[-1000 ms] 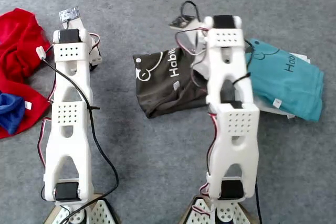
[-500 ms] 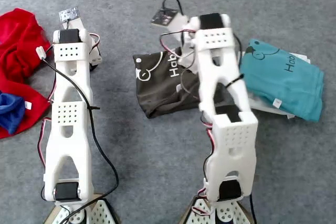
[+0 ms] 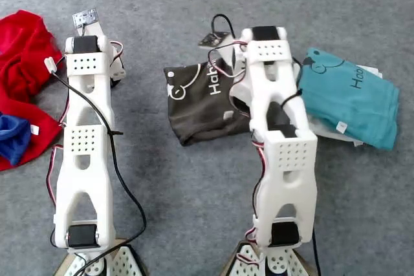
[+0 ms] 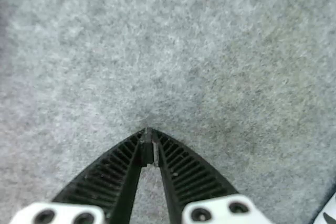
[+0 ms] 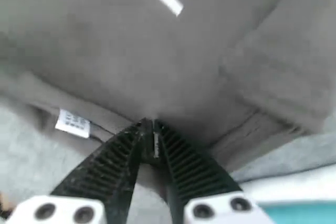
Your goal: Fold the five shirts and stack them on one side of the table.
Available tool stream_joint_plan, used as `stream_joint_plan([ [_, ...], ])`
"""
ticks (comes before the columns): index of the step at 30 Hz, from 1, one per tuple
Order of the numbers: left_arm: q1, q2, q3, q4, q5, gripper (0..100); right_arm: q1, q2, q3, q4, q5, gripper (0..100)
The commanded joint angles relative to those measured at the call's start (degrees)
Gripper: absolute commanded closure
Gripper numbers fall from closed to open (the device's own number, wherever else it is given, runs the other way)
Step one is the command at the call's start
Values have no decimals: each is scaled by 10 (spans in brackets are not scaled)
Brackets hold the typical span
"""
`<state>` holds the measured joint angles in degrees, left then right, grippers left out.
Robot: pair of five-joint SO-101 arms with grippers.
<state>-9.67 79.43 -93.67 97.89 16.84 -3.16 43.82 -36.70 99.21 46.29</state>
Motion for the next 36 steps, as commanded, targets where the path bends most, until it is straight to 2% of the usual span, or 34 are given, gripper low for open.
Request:
stream_joint_plan([
  [1,-19,-18,-19,-15,-4,971,38,-58,9,19,4,981],
  [8,-19,-18,-19,-17,-4,971,99,-124,120,16,25,981],
  [13,-19,-18,-19,-17,-4,971,101,-150,95,-44,22,981],
  [20,-21,-18,-19,-17,-4,971,18,-138,31,-159,-34,980],
  [24,-22,-18,-19,-17,-4,971,-43,-95,29,-163,-37,980],
  [27,-22,-18,-19,-17,-4,971,-57,-62,29,-170,-37,980],
  [36,-22,-18,-19,-17,-4,971,10,7,-22,-274,-38,980],
])
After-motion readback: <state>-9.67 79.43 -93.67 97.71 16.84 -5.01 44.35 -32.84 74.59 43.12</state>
